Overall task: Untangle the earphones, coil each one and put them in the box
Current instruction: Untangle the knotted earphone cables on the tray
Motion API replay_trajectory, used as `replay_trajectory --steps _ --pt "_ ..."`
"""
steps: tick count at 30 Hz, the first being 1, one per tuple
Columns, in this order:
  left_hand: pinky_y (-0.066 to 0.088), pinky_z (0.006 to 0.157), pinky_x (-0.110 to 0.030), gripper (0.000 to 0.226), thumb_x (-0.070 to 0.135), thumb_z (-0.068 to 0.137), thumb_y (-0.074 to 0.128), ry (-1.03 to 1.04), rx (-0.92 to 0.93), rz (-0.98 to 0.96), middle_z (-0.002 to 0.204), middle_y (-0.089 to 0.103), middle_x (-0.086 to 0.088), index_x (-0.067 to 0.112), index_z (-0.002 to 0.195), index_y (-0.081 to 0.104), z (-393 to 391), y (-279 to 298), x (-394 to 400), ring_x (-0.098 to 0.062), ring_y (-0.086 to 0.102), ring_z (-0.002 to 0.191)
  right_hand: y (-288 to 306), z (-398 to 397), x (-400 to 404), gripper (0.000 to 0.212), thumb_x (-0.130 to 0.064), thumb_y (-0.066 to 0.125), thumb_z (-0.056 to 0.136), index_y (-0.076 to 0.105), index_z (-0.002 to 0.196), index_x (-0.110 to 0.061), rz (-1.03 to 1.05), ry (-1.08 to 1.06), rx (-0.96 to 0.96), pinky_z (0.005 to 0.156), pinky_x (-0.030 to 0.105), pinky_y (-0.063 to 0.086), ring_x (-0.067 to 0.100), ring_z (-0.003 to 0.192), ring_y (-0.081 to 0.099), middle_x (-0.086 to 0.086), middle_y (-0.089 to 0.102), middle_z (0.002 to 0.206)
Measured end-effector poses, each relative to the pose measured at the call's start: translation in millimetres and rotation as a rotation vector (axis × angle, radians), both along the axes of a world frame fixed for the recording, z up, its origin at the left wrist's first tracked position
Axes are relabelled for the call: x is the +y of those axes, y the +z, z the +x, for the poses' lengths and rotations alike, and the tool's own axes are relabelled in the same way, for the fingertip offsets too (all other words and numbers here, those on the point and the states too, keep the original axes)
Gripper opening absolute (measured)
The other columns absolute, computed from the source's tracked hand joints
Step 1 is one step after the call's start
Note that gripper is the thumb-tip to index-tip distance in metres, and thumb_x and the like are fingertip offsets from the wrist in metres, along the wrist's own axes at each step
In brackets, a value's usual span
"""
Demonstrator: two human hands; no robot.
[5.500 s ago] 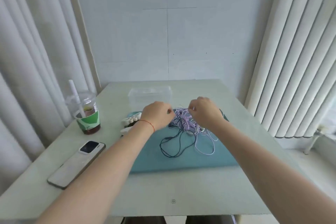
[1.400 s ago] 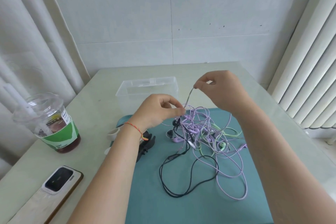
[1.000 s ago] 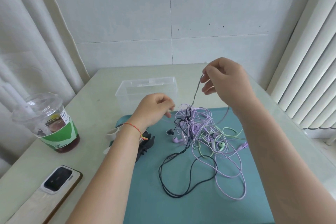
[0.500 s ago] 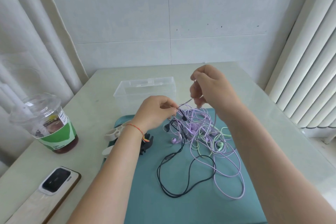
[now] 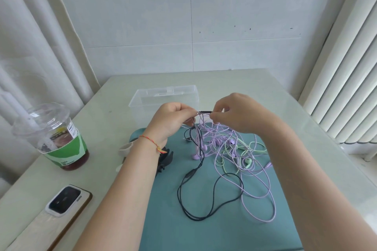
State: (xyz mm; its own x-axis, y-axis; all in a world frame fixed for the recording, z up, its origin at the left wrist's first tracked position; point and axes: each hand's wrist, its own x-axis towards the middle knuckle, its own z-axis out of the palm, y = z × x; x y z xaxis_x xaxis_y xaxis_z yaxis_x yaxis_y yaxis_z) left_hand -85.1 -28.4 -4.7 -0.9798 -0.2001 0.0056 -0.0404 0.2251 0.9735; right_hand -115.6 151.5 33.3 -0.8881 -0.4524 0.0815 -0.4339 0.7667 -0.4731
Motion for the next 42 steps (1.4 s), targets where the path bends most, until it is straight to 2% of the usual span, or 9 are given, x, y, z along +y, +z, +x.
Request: replay_trajectory --steps 5,13,18,26,29,33,36,40,42 --pt "0.05 0.057 -0.017 0.012 0.005 0.09 0.063 -0.056 0.036 0.033 0.059 0.067 0.0 0.006 0.079 0.067 3 2 2 -0.013 0.063 0.05 1 -1 -2 0.019 -0.028 0.057 0.091 0.07 0.08 -0.02 -0.045 0.022 0.006 0.048 0.02 0.036 0.004 0.059 0.054 -0.007 0.065 0.076" --pt "0.054 0.073 -0.023 0.024 -0.004 0.087 0.062 -0.132 0.062 0.173 0.082 0.074 -0.005 0.012 0.105 0.066 7 7 5 -0.016 0.069 0.068 1 3 -9 0.032 -0.004 0.039 0.091 0.066 0.087 -0.022 -0.215 -0.001 -0.063 0.05 0.022 0.044 0.012 0.054 0.055 -0.005 0.061 0.069" --pt "0.055 0.068 -0.026 0.052 -0.018 0.084 0.049 -0.152 0.066 0.196 0.095 0.074 -0.003 0.015 0.123 0.06 10 9 6 -0.023 0.069 0.064 -1 3 -11 0.013 -0.028 0.057 0.091 0.068 0.092 -0.02 -0.247 -0.025 -0.069 0.047 0.021 0.03 0.007 0.051 0.042 -0.008 0.05 0.067" --pt "0.046 0.078 -0.031 0.042 -0.014 0.085 0.049 -0.157 0.099 0.376 0.098 0.071 -0.009 0.013 0.114 0.064 7 8 7 -0.02 0.065 0.091 -5 3 -13 0.008 -0.022 0.059 0.09 0.064 0.089 -0.016 -0.262 -0.027 -0.042 0.052 0.022 0.035 0.01 0.061 0.052 -0.005 0.058 0.073" --pt "0.049 0.078 -0.032 0.029 -0.006 0.088 0.057 -0.104 0.125 0.417 0.087 0.069 -0.007 0.015 0.106 0.066 5 9 6 -0.02 0.064 0.084 -4 2 -12 0.009 -0.022 0.057 0.091 0.065 0.09 -0.016 -0.255 -0.061 -0.027 0.051 0.021 0.031 0.005 0.058 0.046 -0.008 0.055 0.071" --pt "0.055 0.066 -0.032 0.024 -0.006 0.086 0.06 0.069 0.105 0.31 0.075 0.064 -0.005 0.014 0.098 0.066 4 6 6 -0.016 0.063 0.06 -2 1 -9 0.012 -0.019 0.057 0.088 0.069 0.086 -0.019 -0.208 -0.079 -0.022 0.049 0.023 0.033 0.01 0.052 0.045 -0.009 0.053 0.064" --pt "0.05 0.054 -0.026 0.029 0.002 0.082 0.054 0.161 0.025 0.007 0.07 0.063 -0.004 0.022 0.1 0.066 3 4 -3 -0.017 0.061 0.051 0 0 -4 0.009 -0.022 0.062 0.087 0.069 0.082 -0.021 -0.214 -0.075 -0.023 0.047 0.022 0.034 0.011 0.048 0.046 -0.007 0.053 0.061" --pt "0.045 0.075 -0.025 0.025 0.016 0.079 0.06 0.084 -0.032 -0.649 0.088 0.064 0.005 0.034 0.094 0.069 5 0 -10 -0.015 0.062 0.081 1 -2 -1 0.008 -0.023 0.061 0.09 0.068 0.086 -0.021 -0.258 -0.052 0.016 0.05 0.019 0.033 0.004 0.056 0.046 -0.011 0.052 0.067" --pt "0.041 0.084 -0.02 0.03 0.01 0.08 0.061 0.025 0.094 -0.615 0.104 0.061 0.007 0.033 0.096 0.07 4 2 -6 -0.01 0.058 0.094 2 0 -2 0.008 -0.021 0.06 0.091 0.065 0.086 -0.023 -0.287 -0.015 0.018 0.054 0.018 0.036 0.004 0.064 0.053 -0.011 0.056 0.072"
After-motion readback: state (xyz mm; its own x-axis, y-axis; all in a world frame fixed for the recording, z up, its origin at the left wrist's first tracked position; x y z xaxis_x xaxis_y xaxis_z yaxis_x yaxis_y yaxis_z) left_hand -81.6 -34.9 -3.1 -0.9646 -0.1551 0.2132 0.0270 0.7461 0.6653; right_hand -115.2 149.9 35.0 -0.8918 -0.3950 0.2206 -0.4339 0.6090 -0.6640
